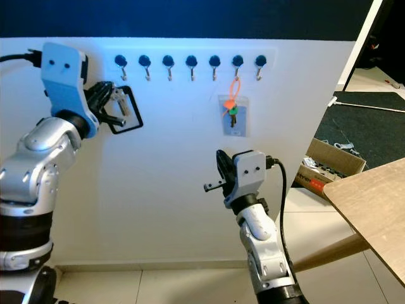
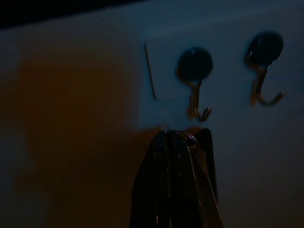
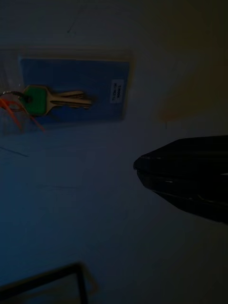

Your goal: Hang keys on a hook

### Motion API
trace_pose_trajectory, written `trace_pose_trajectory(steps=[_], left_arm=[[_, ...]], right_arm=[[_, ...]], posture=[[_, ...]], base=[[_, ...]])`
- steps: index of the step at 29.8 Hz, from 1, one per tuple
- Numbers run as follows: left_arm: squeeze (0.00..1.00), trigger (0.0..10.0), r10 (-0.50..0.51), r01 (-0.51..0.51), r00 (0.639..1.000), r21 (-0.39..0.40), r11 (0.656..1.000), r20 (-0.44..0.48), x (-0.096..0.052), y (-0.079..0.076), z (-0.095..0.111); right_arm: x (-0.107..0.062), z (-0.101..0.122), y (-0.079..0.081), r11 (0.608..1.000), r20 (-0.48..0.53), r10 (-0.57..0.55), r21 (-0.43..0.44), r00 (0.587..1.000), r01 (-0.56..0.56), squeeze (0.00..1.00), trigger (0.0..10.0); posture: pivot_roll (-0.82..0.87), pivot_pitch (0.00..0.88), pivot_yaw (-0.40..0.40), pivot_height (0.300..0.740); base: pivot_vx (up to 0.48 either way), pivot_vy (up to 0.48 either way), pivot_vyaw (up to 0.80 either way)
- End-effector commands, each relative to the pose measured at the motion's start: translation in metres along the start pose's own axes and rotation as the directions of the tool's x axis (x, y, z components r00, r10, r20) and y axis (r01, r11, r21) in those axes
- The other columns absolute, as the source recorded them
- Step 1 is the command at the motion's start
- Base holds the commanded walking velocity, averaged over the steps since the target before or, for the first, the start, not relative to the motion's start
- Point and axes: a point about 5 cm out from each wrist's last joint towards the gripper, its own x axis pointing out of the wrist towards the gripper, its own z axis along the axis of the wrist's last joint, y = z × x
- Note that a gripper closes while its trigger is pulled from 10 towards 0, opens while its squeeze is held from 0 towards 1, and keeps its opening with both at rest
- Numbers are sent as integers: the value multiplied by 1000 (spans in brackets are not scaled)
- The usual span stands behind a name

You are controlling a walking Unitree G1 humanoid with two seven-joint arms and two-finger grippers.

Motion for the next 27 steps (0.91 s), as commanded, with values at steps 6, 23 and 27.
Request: trace_pose_trajectory(steps=[6, 23, 27], left_arm=[[0, 10000, 5, -4, 999, -9, 1000, 51, 2, -1, 13], [0, 10000, -84, 83, 996, 44, 996, 24, 15, -29, 3], [0, 10000, -84, 83, 996, 49, 995, 12, 15, -31, -1]], right_arm=[[-2, -4, 2, 1000, -7, 0, 1, 1000, 0, 0, 10000], [-3, -4, 2, 1000, -7, -10, 2, 1000, 10, 0, 10000], [-4, -4, 1, 1000, -7, -16, -1, 1000, 16, 0, 10000]], posture=[[177, 143, 30, 740], [165, 142, 45, 740], [164, 141, 47, 740]], base=[[0, 0, 0], [0, 0, 0], [0, 0, 0]])
